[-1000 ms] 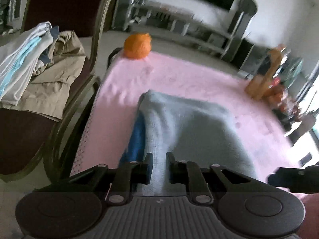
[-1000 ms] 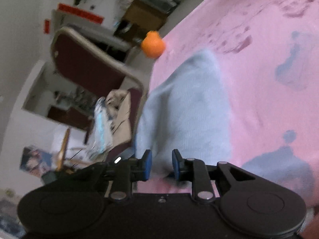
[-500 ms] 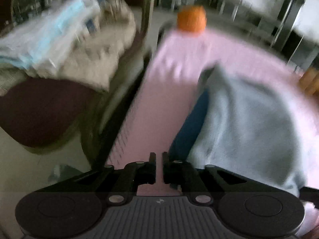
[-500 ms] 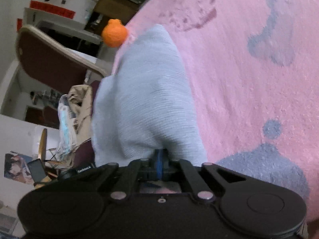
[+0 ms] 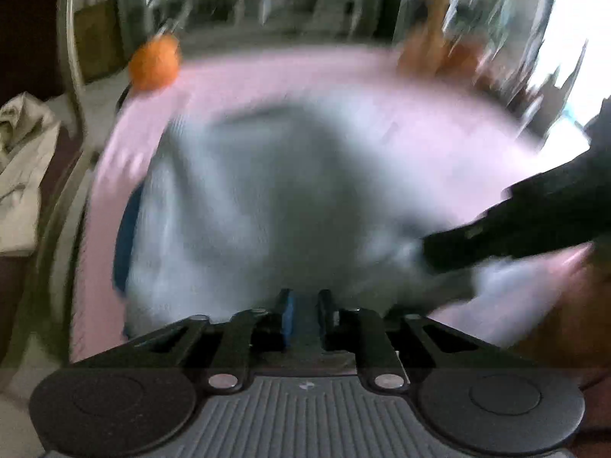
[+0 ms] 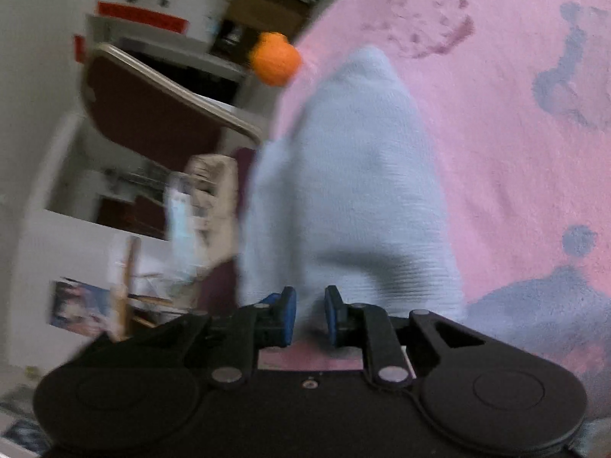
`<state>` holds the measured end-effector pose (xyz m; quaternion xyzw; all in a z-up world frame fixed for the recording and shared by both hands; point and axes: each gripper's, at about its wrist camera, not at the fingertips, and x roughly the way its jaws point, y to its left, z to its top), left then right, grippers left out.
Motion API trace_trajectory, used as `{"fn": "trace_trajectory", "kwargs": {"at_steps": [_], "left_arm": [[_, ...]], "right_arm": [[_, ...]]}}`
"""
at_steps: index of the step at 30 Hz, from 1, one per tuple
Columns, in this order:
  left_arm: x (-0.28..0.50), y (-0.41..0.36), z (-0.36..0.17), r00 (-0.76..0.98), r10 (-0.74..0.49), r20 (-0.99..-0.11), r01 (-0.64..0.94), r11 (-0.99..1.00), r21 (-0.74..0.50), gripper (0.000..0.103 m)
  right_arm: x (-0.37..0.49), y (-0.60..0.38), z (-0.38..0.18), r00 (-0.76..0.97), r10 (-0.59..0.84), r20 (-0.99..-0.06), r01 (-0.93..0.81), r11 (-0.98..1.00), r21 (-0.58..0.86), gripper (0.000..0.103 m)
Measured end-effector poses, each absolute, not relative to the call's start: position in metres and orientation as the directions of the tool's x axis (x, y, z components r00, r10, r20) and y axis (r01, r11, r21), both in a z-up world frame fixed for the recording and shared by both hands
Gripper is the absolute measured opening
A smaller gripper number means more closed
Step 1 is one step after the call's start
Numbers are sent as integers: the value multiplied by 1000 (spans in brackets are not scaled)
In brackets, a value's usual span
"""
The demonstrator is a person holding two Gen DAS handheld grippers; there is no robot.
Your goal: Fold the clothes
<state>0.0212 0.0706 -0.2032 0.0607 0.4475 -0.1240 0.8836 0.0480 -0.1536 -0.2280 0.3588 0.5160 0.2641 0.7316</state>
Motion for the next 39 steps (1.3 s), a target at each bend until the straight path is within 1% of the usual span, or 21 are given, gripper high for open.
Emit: {"fn": "trace_trajectory", "kwargs": {"at_steps": [1,3,5,6,7,9,11,12,15,17,20,23,24,27,28,30,32,33,34,36,39], "left_arm": [[24,71,-208,560,-137,-817,260,966,16,14],[22,74,-205,560,-135,-818,251,968,12,14],[14,82,-195,581,-167,-797,246,969,-24,13],[9,87,-189,595,-190,-781,246,968,-48,13],[3,91,-182,610,-212,-764,245,967,-72,14],[-7,102,-167,642,-264,-720,247,960,-131,15],[-12,118,-146,686,-339,-644,256,941,-222,19],[-11,124,-139,706,-351,-615,250,936,-248,25],[-1,139,-121,758,-336,-560,206,937,-283,27],[18,144,-116,768,-295,-568,160,948,-276,27],[55,147,-122,762,-236,-602,106,964,-244,24],[94,147,-138,739,-202,-643,59,970,-237,23],[104,147,-144,731,-191,-655,49,972,-230,23],[130,144,-161,706,-178,-686,42,977,-210,19],[138,143,-167,693,-168,-701,34,979,-202,22],[150,146,-180,664,-138,-735,-10,981,-193,29],[156,153,-187,650,-139,-747,-51,973,-226,32],[157,157,-189,646,-144,-750,-66,968,-243,34],[158,161,-191,642,-149,-752,-82,962,-260,37],[159,166,-195,631,-162,-759,-99,953,-287,42],[158,159,-196,622,-167,-765,-81,958,-275,44]], "right_arm": [[50,-151,-233,328,722,-609,-3,646,763,0],[54,-152,-240,325,712,-622,24,651,759,0],[52,-156,-236,330,714,-617,41,642,765,0],[50,-158,-234,333,715,-615,50,637,769,0],[49,-160,-230,337,719,-608,55,629,775,5],[41,-167,-215,354,746,-564,38,591,806,13],[37,-177,-192,377,771,-512,-1,554,833,14],[35,-182,-180,391,781,-488,-25,539,842,14],[44,-189,-149,435,787,-438,-78,517,852,14],[53,-192,-132,462,787,-409,-106,507,855,14],[79,-185,-122,494,766,-411,-112,525,844,14],[107,-182,-130,522,727,-446,-85,565,821,14],[118,-179,-138,522,712,-471,-67,584,809,14],[149,-170,-166,515,660,-547,-19,647,762,14],[159,-167,-176,509,657,-556,-11,651,759,14],[175,-160,-197,495,693,-524,-10,607,794,14],[190,-152,-218,475,728,-494,0,562,827,14],[196,-149,-228,473,721,-506,19,566,824,10],[202,-148,-237,471,716,-515,42,565,824,0],[208,-149,-255,465,715,-521,97,544,833,0],[209,-149,-260,463,716,-522,96,545,833,0]]}}
